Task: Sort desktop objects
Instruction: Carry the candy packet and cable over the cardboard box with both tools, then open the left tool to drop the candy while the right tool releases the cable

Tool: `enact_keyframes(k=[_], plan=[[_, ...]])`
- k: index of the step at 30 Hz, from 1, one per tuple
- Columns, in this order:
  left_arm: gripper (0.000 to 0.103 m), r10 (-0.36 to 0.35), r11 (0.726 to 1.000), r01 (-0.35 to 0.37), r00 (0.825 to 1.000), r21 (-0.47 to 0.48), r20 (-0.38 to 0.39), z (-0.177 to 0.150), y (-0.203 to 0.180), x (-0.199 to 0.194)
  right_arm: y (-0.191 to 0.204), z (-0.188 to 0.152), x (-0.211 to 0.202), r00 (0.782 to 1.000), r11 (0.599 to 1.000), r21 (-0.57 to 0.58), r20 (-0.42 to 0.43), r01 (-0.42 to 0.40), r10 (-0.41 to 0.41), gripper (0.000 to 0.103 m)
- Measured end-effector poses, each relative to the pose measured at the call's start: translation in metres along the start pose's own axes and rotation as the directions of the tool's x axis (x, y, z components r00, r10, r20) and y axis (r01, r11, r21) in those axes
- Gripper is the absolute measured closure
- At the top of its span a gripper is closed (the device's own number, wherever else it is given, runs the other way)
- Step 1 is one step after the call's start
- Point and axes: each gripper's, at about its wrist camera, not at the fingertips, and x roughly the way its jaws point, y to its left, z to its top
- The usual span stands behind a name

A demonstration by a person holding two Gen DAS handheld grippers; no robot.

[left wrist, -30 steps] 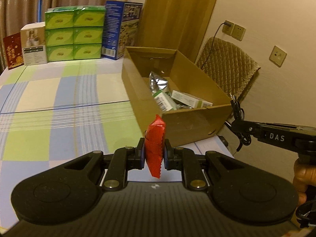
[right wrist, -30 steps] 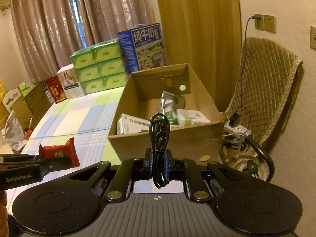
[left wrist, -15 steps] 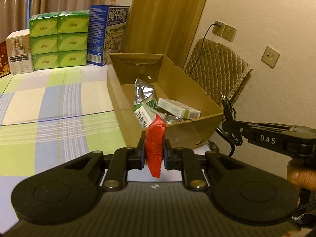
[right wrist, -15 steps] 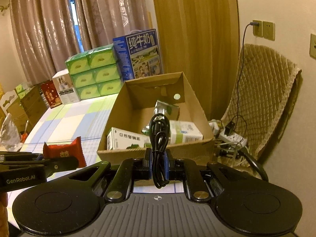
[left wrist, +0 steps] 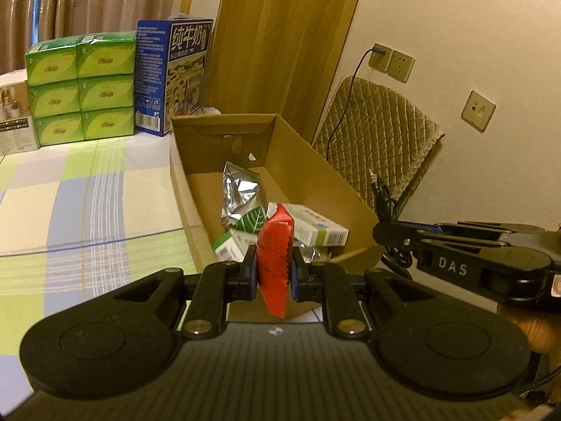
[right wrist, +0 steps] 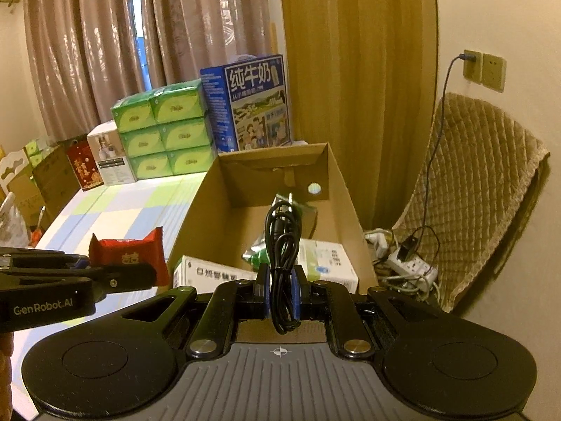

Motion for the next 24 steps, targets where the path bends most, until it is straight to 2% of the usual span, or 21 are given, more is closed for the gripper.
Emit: enact_keyframes(k=[13, 24], plan=[[0.090, -0.013, 1.000, 0.013, 1.000, -0.012, -0.003, 0.034, 0.006, 0.039, -0.010, 0.034, 0.040, 1.000, 1.000, -0.019, 0.003, 0.002, -0.002, 0.095], [0.090, 0.003, 0.999, -0.003, 1.000, -0.032, -0.007, 0.070, 0.028, 0.081, -0.012, 0.059, 0.076, 1.000, 0.999, -0.035, -0.006, -0.006, 0.006, 0.095]])
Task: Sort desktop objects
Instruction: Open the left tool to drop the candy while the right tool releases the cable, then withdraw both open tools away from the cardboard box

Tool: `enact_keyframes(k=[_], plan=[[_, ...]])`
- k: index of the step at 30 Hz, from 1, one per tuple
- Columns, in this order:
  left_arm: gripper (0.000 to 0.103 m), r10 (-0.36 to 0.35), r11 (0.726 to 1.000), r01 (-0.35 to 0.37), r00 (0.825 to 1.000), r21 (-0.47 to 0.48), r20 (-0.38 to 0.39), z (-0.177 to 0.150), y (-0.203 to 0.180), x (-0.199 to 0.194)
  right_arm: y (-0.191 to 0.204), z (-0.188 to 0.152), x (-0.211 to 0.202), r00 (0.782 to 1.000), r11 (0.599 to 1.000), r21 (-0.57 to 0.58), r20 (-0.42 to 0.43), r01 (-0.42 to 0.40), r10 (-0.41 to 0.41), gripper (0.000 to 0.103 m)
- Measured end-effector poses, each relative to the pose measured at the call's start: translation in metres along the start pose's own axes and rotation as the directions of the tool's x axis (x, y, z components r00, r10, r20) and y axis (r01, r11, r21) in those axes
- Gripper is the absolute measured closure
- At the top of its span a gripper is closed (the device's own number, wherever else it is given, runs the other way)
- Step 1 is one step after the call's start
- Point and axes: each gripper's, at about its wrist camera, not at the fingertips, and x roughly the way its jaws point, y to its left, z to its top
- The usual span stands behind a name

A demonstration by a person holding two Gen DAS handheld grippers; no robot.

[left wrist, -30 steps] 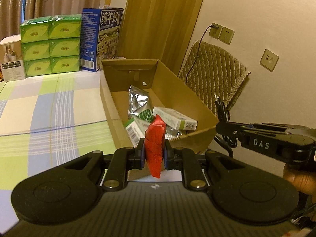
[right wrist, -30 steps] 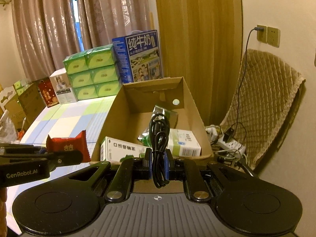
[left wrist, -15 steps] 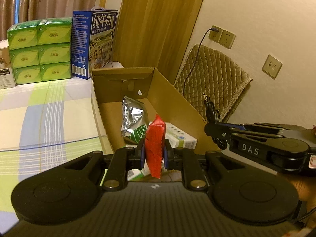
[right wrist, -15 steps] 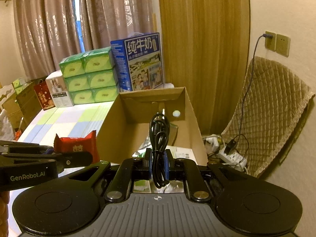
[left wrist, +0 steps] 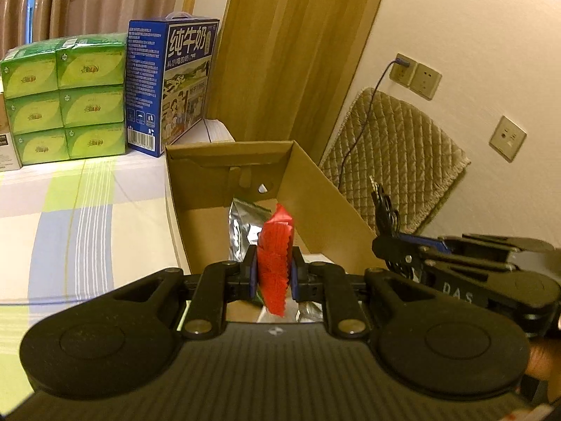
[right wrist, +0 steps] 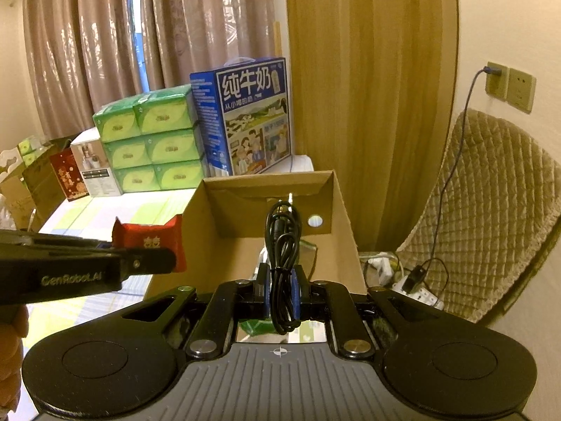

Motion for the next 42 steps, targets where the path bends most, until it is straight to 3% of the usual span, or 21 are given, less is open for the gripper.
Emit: enact_keyframes(k=[3, 5, 14, 18, 19, 20, 22, 24, 30, 37, 42], plan=[[0.089, 0.008, 1.000, -0.008, 1.000, 0.002, 0.000, 0.009, 0.003, 0.011, -0.001, 0.006, 0.008, 1.000, 1.000, 0.000, -0.004, 0.000, 0.000, 0.095], [0.071, 0.034, 0.999, -0.034, 0.999, 0.009, 0.006, 0.013, 0.004, 0.016, -0.002, 0.008, 0.012, 1.000, 1.000, 0.000, -0.004, -0.003, 0.003, 0.095], [0.070, 0.056, 0.998, -0.056, 0.998, -0.009, 0.016, 0.012, 0.024, 0.014, 0.001, 0.010, 0.029, 0.999, 1.000, 0.002, -0.028, -0.027, 0.027, 0.095], [0.067, 0.060, 0.998, -0.060, 0.998, -0.009, 0.020, 0.009, 0.028, 0.010, 0.001, 0.014, 0.033, 0.993, 0.993, 0.035, 0.002, -0.114, 0.114, 0.094], [0.065, 0.062, 0.998, -0.062, 0.998, -0.009, 0.022, 0.009, 0.029, 0.009, -0.001, 0.017, 0.034, 0.991, 0.990, 0.051, 0.015, -0.131, 0.131, 0.085], [0.064, 0.063, 0.998, -0.062, 0.998, -0.010, 0.024, 0.008, 0.030, 0.008, -0.003, 0.019, 0.033, 0.993, 0.991, 0.064, 0.023, -0.116, 0.115, 0.058], [0.055, 0.070, 0.997, -0.070, 0.997, -0.013, 0.027, 0.007, 0.031, 0.004, -0.006, 0.021, 0.026, 0.994, 0.991, 0.094, 0.069, -0.092, 0.086, 0.033], [0.044, 0.078, 0.997, -0.078, 0.996, -0.016, 0.034, 0.004, 0.033, 0.000, -0.009, 0.022, 0.019, 0.994, 0.992, 0.099, 0.077, -0.082, 0.075, 0.033], [0.030, 0.094, 0.995, -0.093, 0.995, -0.033, 0.044, -0.005, 0.034, -0.014, -0.014, 0.014, -0.006, 0.997, 0.996, 0.086, 0.072, -0.033, 0.027, 0.032], [0.004, 0.140, 0.990, -0.139, 0.988, -0.025, 0.068, -0.026, 0.026, -0.043, -0.019, -0.006, -0.041, 0.998, 0.994, 0.112, 0.067, 0.009, -0.016, 0.015], [0.001, 0.184, 0.982, -0.186, 0.977, 0.014, 0.106, -0.043, 0.012, -0.066, -0.015, -0.025, -0.069, 0.999, 0.993, 0.113, 0.049, 0.017, -0.023, 0.005]])
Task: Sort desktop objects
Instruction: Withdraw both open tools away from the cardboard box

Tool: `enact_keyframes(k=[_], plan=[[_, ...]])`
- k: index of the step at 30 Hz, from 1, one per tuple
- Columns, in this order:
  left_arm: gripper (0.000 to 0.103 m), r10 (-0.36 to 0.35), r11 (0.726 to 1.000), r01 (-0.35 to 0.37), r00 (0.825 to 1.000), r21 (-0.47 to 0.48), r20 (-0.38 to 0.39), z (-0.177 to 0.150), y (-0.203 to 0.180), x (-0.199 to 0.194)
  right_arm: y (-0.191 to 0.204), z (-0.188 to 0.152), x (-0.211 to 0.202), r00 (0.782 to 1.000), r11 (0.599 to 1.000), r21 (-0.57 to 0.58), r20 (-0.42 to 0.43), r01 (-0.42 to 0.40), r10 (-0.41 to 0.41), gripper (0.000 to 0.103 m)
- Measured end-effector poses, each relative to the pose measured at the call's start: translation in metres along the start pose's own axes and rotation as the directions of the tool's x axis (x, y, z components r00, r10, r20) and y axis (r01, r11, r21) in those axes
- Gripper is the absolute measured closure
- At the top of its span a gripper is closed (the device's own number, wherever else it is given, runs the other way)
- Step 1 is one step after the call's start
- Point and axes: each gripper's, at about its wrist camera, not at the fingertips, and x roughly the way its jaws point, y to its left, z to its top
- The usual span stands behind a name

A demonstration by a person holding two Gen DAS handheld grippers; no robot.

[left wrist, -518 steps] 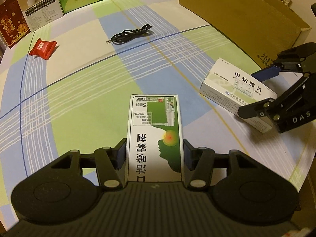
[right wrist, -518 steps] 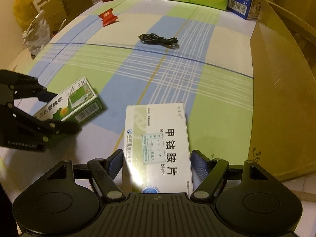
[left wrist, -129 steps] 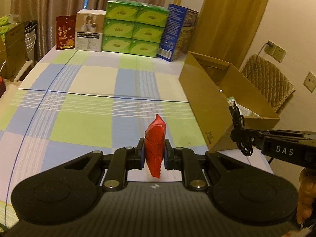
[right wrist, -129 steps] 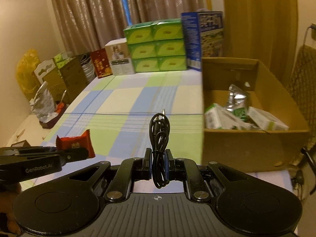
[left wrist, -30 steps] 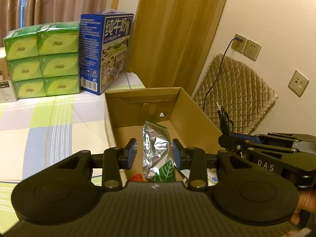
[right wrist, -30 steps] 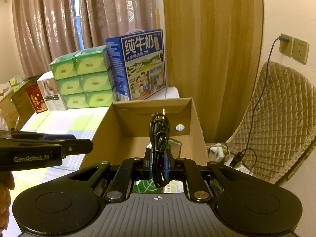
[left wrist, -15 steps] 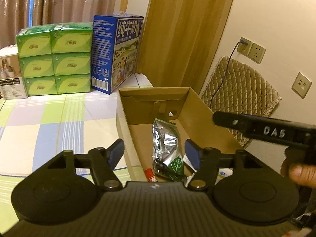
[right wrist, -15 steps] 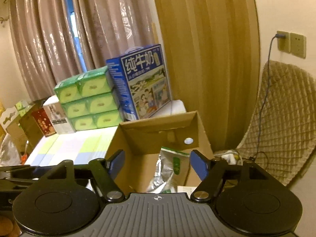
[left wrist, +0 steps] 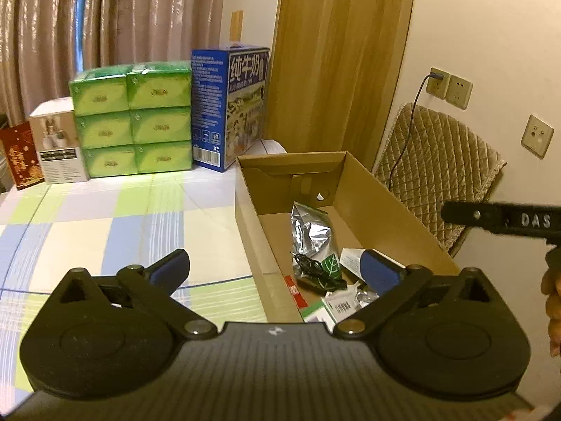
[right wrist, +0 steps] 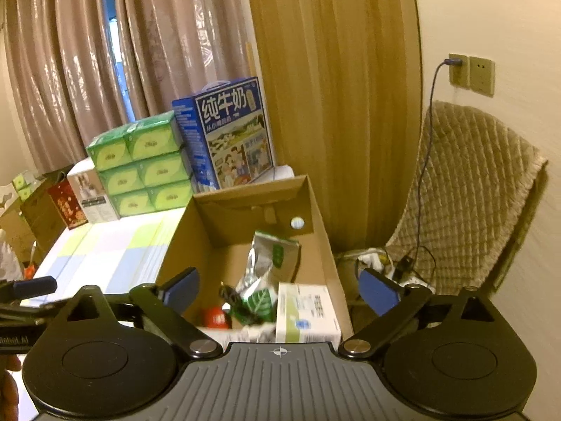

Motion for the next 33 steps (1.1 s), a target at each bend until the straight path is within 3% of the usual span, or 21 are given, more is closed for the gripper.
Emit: enact_keyframes(k=[8, 11, 15, 19, 33], plan=[[0.001, -0.034, 0.997, 0.032, 0.999, -0.075, -0.019, -0.023, -0.007, -0.037, 0.006, -0.031, -0.042, 1.000, 1.000, -0.005, -0.012, 0.007, -0.007, 0.002], [0.001, -0.014, 0.998, 0.013, 1.000, -0.068, -0.013, -0.030, -0.012, -0.049, 0.010, -0.041, -0.055, 1.000, 0.999, -0.021, -0.006, 0.030, -0.030, 0.002], [0.001, -0.011, 0.994, 0.006, 0.999, -0.106, -0.050, -0.039, -0.010, -0.059, 0.014, -0.053, -0.069, 0.997, 0.997, -0.037, -0.008, 0.073, -0.074, 0.002], [0.002, -0.004, 0.990, -0.008, 0.996, -0.141, -0.089, -0.046, -0.006, -0.068, 0.013, -0.064, -0.079, 0.998, 0.998, -0.007, -0.025, 0.064, -0.065, 0.002], [0.001, 0.057, 0.992, -0.072, 0.988, -0.104, -0.144, -0.070, -0.011, -0.088, 0.025, -0.087, -0.090, 0.994, 0.998, -0.009, -0.091, 0.057, -0.058, 0.002]])
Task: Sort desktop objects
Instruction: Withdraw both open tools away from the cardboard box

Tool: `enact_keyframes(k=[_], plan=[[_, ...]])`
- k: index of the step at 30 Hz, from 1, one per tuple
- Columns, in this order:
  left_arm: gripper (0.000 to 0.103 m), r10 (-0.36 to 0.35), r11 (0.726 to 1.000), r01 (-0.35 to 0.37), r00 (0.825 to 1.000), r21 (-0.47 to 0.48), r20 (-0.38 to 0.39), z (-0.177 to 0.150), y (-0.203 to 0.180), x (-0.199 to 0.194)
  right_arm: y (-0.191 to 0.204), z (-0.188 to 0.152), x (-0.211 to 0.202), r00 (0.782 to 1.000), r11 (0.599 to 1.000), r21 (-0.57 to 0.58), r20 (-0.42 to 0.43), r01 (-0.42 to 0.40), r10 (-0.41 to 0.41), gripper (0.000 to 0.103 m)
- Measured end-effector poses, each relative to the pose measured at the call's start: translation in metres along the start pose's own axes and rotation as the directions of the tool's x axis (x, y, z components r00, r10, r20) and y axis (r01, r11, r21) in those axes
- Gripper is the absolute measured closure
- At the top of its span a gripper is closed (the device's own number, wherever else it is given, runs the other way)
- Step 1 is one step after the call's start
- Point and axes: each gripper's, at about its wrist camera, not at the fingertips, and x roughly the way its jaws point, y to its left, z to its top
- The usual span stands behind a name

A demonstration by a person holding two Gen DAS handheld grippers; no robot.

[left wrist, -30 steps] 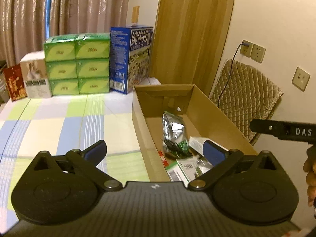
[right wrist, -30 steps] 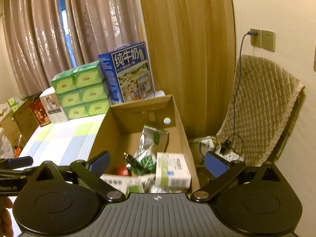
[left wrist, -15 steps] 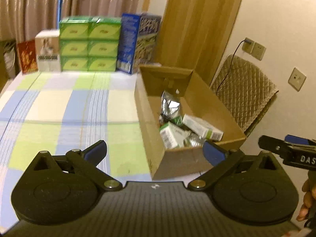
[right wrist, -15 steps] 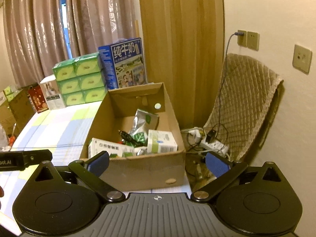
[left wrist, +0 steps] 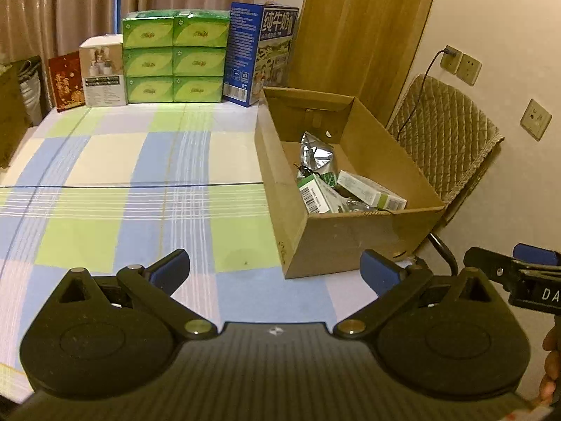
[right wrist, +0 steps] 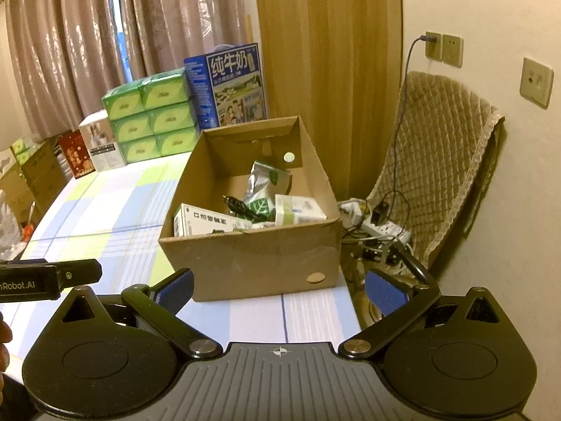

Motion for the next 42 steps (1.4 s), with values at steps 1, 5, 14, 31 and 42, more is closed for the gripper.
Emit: enact_keyframes(k=[1, 5, 14, 31, 42], plan=[[0.001, 0.003, 1.000, -0.003, 1.000, 0.000, -0.001, -0.001, 0.000, -0.001, -0.002, -0.001, -0.001, 1.000, 1.000, 0.007, -0.001, -0.002, 0.002, 0.002], [0.001, 0.009, 1.000, -0.010, 1.000, -0.014, -0.016, -0.004, -0.002, -0.005, -0.006, -0.004, -0.004, 1.000, 1.000, 0.026, -0.008, -0.008, 0.009, 0.002], [0.001, -0.002, 0.999, 0.001, 0.999, -0.035, -0.033, -0.007, -0.005, -0.012, -0.002, -0.006, -0.013, 1.000, 0.999, -0.035, -0.002, 0.020, -0.020, 0.002], [0.001, -0.012, 0.999, 0.013, 1.000, -0.029, 0.015, -0.003, -0.017, -0.032, -0.002, -0.004, -0.027, 0.999, 0.999, -0.040, 0.026, 0.027, -0.026, 0.002], [0.001, -0.010, 1.000, 0.010, 1.000, -0.013, 0.005, -0.003, -0.020, -0.029, 0.000, -0.003, -0.026, 0.999, 0.999, -0.041, 0.030, 0.028, -0.027, 0.002]])
